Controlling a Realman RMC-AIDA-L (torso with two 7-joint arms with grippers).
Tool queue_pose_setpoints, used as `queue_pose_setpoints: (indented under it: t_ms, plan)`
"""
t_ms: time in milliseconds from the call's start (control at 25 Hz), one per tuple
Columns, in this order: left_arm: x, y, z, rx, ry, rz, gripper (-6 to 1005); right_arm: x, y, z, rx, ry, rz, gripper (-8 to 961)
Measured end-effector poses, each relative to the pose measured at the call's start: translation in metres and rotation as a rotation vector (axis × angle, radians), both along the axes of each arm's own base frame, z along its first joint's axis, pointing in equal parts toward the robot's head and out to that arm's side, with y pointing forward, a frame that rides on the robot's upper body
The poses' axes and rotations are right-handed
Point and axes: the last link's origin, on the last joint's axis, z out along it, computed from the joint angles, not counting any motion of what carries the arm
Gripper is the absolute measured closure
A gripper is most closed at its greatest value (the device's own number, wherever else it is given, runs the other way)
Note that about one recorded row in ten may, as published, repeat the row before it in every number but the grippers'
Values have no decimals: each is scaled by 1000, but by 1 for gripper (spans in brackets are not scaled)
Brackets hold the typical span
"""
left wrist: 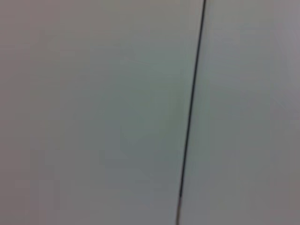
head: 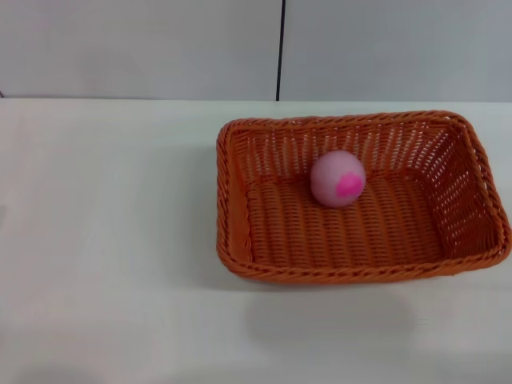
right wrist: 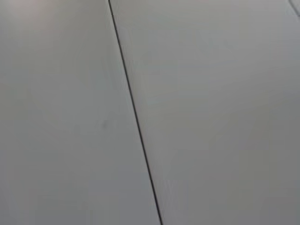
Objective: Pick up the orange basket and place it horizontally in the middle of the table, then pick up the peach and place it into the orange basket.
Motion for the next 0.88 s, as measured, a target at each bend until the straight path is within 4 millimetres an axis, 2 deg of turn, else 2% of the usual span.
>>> queue_pose_setpoints:
  t_ms: [240,360,680,880]
  plan:
    - [-2,3,-3,0,14,33,241,2,14,-3,-88,-39,-6,342]
    - [-3,3,-3,2,29,41,242,7,24,-8,-116,-12,-49,288]
    - [-1,6,-2,-1,36,24,242,5,31,-10,-82,39,-65,144]
    - [0,3,1,21,31,21,242,6,31,-10,-76,48,-73,119]
